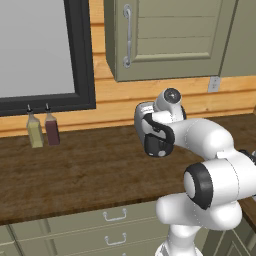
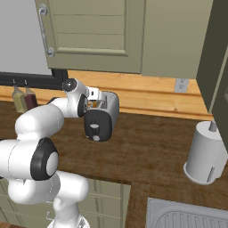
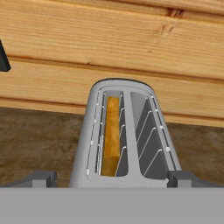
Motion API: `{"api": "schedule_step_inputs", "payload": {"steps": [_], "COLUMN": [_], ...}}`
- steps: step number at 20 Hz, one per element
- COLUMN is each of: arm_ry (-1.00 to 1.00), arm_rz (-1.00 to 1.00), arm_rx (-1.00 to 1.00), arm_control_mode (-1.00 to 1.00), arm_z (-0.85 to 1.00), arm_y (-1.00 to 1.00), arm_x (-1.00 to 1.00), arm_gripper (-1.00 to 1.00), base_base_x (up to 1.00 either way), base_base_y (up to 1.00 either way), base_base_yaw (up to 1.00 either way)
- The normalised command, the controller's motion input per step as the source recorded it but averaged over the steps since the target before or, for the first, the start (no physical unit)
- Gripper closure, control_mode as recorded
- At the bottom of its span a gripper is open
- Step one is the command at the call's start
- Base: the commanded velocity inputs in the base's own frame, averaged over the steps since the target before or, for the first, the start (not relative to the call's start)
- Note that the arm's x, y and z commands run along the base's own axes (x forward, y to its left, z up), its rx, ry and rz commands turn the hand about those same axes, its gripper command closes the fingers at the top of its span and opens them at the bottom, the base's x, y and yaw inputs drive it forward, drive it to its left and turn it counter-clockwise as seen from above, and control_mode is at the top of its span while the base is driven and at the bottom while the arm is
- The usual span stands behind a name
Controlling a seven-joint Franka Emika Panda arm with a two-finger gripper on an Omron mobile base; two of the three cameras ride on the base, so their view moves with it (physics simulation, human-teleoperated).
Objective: Start the toaster. Once the lever pops up, take the bread to the plate on the dining counter.
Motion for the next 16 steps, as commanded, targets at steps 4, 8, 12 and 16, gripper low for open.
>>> {"api": "schedule_step_inputs", "payload": {"steps": [4,8,12,16], "arm_ry": [0.00,0.00,0.00,0.00], "arm_rz": [0.00,0.00,0.00,0.00], "arm_rx": [0.00,0.00,0.00,0.00], "arm_control_mode": [-1.00,-1.00,-1.00,-1.00], "arm_z": [0.00,0.00,0.00,0.00], "arm_y": [0.00,0.00,0.00,0.00], "arm_x": [0.00,0.00,0.00,0.00], "arm_gripper": [-1.00,-1.00,-1.00,-1.00], "base_base_x": [0.00,0.00,0.00,0.00], "base_base_y": [0.00,0.00,0.00,0.00], "base_base_yaw": [0.00,0.00,0.00,0.00]}}
